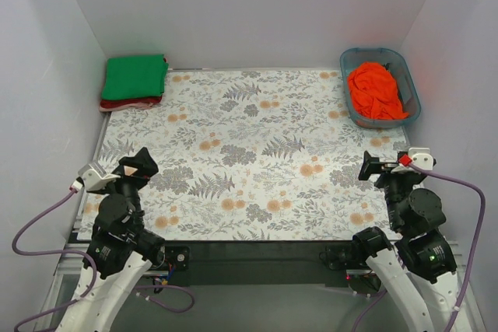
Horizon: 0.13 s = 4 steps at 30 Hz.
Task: Fold and stack the t-shirts
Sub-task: Reset both grippers
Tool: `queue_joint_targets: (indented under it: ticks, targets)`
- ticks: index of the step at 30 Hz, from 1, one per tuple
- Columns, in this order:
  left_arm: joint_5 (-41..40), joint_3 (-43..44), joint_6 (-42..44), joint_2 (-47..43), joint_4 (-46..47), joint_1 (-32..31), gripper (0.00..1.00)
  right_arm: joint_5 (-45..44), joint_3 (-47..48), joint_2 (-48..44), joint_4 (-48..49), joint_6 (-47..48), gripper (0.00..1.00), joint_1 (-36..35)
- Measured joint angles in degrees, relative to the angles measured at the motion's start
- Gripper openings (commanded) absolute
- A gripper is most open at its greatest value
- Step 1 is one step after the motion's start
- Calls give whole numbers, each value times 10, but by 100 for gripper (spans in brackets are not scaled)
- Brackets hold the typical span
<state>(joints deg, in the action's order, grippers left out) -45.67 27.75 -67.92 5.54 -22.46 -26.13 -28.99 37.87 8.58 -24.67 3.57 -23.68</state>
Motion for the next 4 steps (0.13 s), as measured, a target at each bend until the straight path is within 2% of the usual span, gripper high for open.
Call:
queue_joint_targets:
  ticks: [4]
  targets:
    - [1,-1,9,3,13,0,98,0,-2,5,1,-2,98,0]
